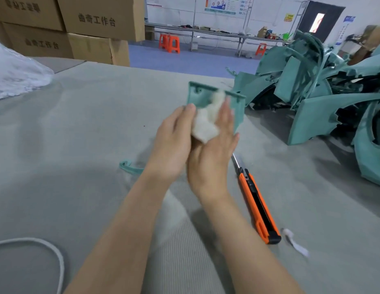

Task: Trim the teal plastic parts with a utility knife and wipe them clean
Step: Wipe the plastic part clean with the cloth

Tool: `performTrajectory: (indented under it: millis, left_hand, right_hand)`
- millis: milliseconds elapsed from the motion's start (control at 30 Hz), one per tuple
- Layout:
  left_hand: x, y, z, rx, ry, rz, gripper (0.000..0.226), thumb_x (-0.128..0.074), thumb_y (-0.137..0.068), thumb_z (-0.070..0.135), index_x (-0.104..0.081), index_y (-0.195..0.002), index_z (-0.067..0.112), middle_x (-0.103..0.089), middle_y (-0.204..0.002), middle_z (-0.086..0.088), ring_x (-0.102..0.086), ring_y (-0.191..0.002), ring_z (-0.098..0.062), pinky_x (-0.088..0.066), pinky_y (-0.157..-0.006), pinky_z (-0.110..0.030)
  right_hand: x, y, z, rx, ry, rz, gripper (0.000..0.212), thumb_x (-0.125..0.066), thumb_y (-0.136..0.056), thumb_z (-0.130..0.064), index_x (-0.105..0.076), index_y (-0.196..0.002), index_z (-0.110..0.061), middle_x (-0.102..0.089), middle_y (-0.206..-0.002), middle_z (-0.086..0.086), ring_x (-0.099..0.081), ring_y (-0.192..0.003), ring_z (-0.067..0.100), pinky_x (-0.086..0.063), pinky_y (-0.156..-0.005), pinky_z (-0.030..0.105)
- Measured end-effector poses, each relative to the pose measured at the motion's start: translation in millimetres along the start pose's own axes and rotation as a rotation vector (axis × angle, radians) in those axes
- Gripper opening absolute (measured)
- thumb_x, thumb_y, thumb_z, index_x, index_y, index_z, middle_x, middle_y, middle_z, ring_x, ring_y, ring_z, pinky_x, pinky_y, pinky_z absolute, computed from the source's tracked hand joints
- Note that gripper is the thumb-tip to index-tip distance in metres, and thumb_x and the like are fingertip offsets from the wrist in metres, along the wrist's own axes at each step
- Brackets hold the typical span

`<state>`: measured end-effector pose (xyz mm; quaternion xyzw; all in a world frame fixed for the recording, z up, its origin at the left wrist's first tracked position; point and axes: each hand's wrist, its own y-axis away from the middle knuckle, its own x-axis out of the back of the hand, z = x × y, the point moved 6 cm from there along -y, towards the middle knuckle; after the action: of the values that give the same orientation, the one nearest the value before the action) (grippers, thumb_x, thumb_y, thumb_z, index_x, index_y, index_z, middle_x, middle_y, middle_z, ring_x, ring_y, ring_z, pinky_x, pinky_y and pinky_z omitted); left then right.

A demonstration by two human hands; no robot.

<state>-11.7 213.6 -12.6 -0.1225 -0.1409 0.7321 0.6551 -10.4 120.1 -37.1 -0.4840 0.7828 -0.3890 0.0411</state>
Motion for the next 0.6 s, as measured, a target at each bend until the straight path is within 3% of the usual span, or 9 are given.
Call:
performTrajectory:
  millis: [67, 100, 167, 267, 367, 433, 500, 533, 600]
  left_hand:
    - [-9, 5, 0, -0.093, -0.264, -0.006, 0.035, -0.036, -0.104, 0.025, -0.058, -0.086, 0.004, -0.062, -0.08, -0.009, -0.052, -0.076, -0.018, -0.041, -0.077, -0.037]
    - [-11, 7, 0, -0.103, -0.336, -0.005, 0.036, -0.035, -0.104, 0.026, -0.057, -0.086, 0.004, -0.061, -0.079, -0.01, -0.052, -0.076, -0.021, -0.041, -0.076, -0.039]
    - [-9, 4, -5, -0.022, -0.277, -0.004, 0.037, -0.032, -0.105, 0.028, -0.062, -0.096, 0.009, -0.067, -0.092, -0.008, -0.06, -0.09, -0.024, -0.045, -0.084, -0.037]
    - [1, -1, -10, 0.14, -0.09, 0.033, 0.039, -0.028, -0.105, 0.035, -0.065, -0.1, 0.024, -0.069, -0.096, 0.009, -0.063, -0.097, -0.009, -0.045, -0.086, -0.02]
    - [-5, 2, -3, -0.003, -0.347, -0.006, 0.039, -0.029, -0.105, 0.031, -0.058, -0.083, 0.016, -0.059, -0.074, 0.005, -0.053, -0.077, -0.019, -0.036, -0.07, -0.03]
    - [-7, 5, -1, -0.05, -0.478, 0.004, 0.04, -0.029, -0.105, 0.03, -0.05, -0.073, 0.017, -0.054, -0.068, 0.002, -0.048, -0.073, -0.025, -0.03, -0.065, -0.032]
    - [0, -1, -5, 0.008, -0.384, 0.05, 0.041, -0.029, -0.105, 0.031, -0.06, -0.084, 0.015, -0.066, -0.085, -0.007, -0.06, -0.086, -0.026, -0.04, -0.075, -0.033]
    - [6, -3, -7, 0.071, -0.245, 0.068, 0.042, -0.029, -0.105, 0.032, -0.065, -0.092, 0.015, -0.07, -0.096, -0.007, -0.064, -0.095, -0.024, -0.046, -0.085, -0.033]
    - [13, -4, -8, 0.139, -0.055, 0.09, 0.043, -0.029, -0.105, 0.033, -0.067, -0.093, 0.017, -0.071, -0.101, -0.004, -0.067, -0.099, -0.019, -0.048, -0.097, -0.037]
  right_hand:
    - [15, -12, 36, -0.303, -0.013, 0.045, 0.055, -0.031, -0.103, -0.025, -0.016, -0.155, -0.014, -0.009, -0.164, -0.002, -0.001, -0.15, 0.014, -0.002, -0.119, 0.048]
    - [14, -8, 39, -0.361, -0.029, 0.042, 0.055, -0.03, -0.104, -0.029, -0.016, -0.155, -0.014, -0.008, -0.164, 0.0, -0.002, -0.15, 0.017, -0.004, -0.119, 0.05]
    - [-1, 7, 9, -0.168, -0.052, 0.026, 0.058, -0.039, -0.099, -0.029, -0.021, -0.153, -0.02, -0.011, -0.163, 0.007, -0.007, -0.149, 0.023, -0.005, -0.119, 0.051]
    - [-23, 25, -13, 0.118, 0.032, -0.08, 0.066, -0.05, -0.096, -0.021, -0.014, -0.152, -0.027, -0.008, -0.163, -0.002, 0.002, -0.147, 0.007, 0.01, -0.118, 0.037]
    - [0, -5, 39, -0.215, 0.057, -0.012, 0.049, -0.035, -0.105, -0.024, -0.026, -0.152, -0.017, -0.014, -0.163, 0.002, -0.003, -0.149, 0.013, 0.005, -0.12, 0.04]
    - [0, -2, 54, -0.416, -0.13, -0.039, 0.043, -0.03, -0.106, -0.027, -0.036, -0.148, -0.015, -0.024, -0.16, 0.006, -0.016, -0.148, 0.019, -0.006, -0.121, 0.042]
    - [-17, 14, 13, -0.219, -0.279, -0.043, 0.04, -0.036, -0.105, -0.026, -0.041, -0.145, -0.021, -0.034, -0.154, 0.001, -0.028, -0.143, 0.013, -0.016, -0.119, 0.036]
    - [-27, 27, -8, -0.086, -0.233, -0.089, 0.047, -0.04, -0.102, -0.025, -0.034, -0.148, -0.027, -0.028, -0.157, -0.003, -0.018, -0.146, 0.007, -0.008, -0.12, 0.032]
    - [-35, 28, -11, 0.084, -0.088, -0.154, 0.057, -0.043, -0.098, -0.024, -0.026, -0.152, -0.017, -0.02, -0.161, 0.0, -0.005, -0.149, 0.006, 0.005, -0.121, 0.033]
